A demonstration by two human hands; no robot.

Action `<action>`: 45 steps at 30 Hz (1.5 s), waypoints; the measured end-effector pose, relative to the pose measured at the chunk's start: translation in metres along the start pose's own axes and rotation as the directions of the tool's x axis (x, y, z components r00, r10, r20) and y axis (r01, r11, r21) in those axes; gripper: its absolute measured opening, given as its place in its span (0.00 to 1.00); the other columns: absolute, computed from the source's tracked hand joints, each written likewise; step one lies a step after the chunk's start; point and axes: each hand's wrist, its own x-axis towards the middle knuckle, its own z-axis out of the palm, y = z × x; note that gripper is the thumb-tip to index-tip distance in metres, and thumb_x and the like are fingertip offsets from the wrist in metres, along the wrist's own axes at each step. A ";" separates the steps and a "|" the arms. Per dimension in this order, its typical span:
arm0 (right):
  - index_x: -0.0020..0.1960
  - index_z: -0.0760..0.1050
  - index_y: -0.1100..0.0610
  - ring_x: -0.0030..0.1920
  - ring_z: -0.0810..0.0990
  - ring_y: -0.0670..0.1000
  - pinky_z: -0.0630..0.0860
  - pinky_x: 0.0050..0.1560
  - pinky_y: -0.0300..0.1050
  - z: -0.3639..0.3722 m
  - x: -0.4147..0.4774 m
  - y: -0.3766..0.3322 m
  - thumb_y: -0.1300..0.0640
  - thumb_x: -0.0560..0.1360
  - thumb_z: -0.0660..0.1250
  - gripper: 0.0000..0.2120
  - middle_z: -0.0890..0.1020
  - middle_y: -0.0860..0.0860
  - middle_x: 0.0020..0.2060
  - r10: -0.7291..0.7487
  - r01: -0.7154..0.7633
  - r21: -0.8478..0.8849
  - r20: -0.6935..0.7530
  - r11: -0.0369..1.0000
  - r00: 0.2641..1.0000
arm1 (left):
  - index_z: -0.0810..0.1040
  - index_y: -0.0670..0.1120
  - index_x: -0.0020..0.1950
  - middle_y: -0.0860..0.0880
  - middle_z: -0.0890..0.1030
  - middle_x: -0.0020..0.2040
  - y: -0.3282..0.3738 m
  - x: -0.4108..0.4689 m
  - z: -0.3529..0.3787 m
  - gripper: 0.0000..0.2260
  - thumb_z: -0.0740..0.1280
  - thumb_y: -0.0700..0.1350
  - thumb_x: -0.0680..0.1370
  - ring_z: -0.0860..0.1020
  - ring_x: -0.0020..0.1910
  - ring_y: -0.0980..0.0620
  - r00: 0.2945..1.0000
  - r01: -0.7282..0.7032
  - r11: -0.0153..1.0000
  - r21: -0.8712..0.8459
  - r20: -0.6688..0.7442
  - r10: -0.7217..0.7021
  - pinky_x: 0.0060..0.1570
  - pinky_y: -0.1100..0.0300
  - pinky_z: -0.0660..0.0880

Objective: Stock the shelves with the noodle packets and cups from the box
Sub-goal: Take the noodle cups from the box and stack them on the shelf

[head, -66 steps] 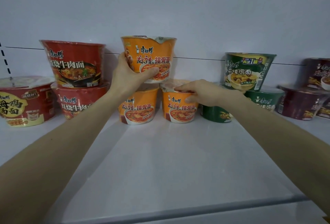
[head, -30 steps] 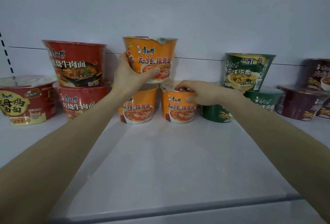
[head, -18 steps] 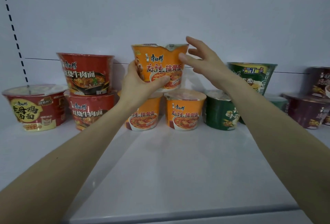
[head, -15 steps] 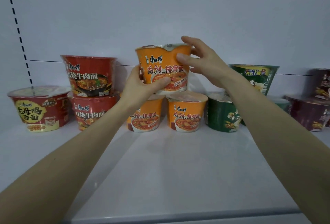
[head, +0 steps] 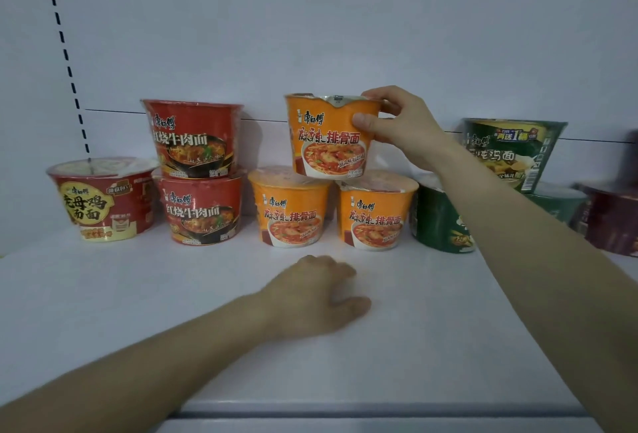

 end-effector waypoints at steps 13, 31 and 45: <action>0.66 0.67 0.56 0.62 0.69 0.50 0.74 0.58 0.47 0.008 0.003 0.023 0.56 0.73 0.68 0.23 0.69 0.54 0.66 0.041 -0.039 -0.033 0.042 0.999 0.998 | 0.61 0.55 0.73 0.51 0.58 0.76 0.001 -0.004 0.006 0.26 0.55 0.62 0.77 0.53 0.75 0.54 0.991 0.047 0.999 -0.012 0.124 -0.045 0.73 0.47 0.52; 0.71 0.59 0.50 0.67 0.66 0.53 0.67 0.58 0.43 0.002 0.009 0.023 0.56 0.75 0.66 0.27 0.62 0.53 0.70 0.159 -0.173 0.048 0.222 0.984 0.962 | 0.61 0.58 0.73 0.52 0.57 0.76 -0.001 -0.003 0.007 0.25 0.55 0.62 0.77 0.52 0.75 0.55 0.992 0.044 0.999 -0.003 0.115 -0.043 0.73 0.54 0.52; 0.60 0.75 0.60 0.58 0.76 0.51 0.69 0.57 0.41 -0.049 -0.063 -0.003 0.56 0.78 0.59 0.13 0.79 0.54 0.58 -0.059 0.064 -0.581 0.028 0.811 0.998 | 0.71 0.50 0.67 0.50 0.75 0.64 0.067 -0.018 -0.001 0.19 0.55 0.55 0.80 0.73 0.62 0.50 0.977 -0.188 0.960 0.210 -0.060 0.204 0.60 0.56 0.70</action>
